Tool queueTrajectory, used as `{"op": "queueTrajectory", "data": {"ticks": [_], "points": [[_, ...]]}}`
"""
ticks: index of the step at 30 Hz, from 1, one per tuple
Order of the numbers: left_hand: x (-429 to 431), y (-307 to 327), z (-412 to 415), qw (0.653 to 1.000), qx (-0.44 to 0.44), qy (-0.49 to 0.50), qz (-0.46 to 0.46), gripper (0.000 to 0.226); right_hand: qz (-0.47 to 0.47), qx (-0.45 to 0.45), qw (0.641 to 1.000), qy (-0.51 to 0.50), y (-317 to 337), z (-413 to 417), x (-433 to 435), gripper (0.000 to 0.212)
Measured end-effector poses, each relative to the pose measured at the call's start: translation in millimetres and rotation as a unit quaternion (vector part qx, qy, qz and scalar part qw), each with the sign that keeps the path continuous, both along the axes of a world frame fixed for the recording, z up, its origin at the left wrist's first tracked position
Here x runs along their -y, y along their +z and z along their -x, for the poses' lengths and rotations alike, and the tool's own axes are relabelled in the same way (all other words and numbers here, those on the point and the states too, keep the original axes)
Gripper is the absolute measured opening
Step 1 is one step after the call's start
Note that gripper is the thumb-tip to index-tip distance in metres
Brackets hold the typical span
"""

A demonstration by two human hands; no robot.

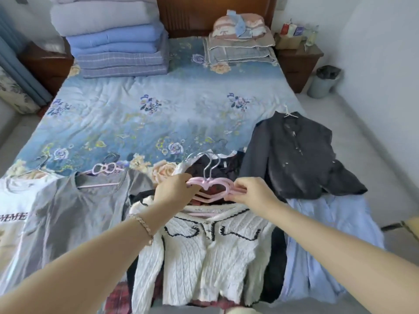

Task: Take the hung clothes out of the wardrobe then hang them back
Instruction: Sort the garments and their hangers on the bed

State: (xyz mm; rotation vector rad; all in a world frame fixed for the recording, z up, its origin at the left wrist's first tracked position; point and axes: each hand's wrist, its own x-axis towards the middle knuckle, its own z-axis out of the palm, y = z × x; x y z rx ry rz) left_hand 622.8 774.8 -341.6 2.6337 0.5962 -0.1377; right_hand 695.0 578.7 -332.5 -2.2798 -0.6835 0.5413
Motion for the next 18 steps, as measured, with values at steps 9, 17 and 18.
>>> {"op": "queueTrajectory", "data": {"ticks": [9,17,18], "points": [[23.1,-77.9,-99.3,0.989,0.081,0.122,-0.021,0.062,0.019,-0.167,0.983,0.079,-78.9,-151.5,3.8,0.01],[-23.3,-151.4,-177.6,0.984,0.064,0.164,-0.031,0.056,0.133,-0.067,0.988,-0.05,-208.3,-288.4,-22.4,0.02],[-28.4,-161.1,-184.8,0.984,0.059,0.164,-0.03,0.056,0.16,-0.071,0.984,-0.043,-227.8,-300.5,-28.4,0.023]]}}
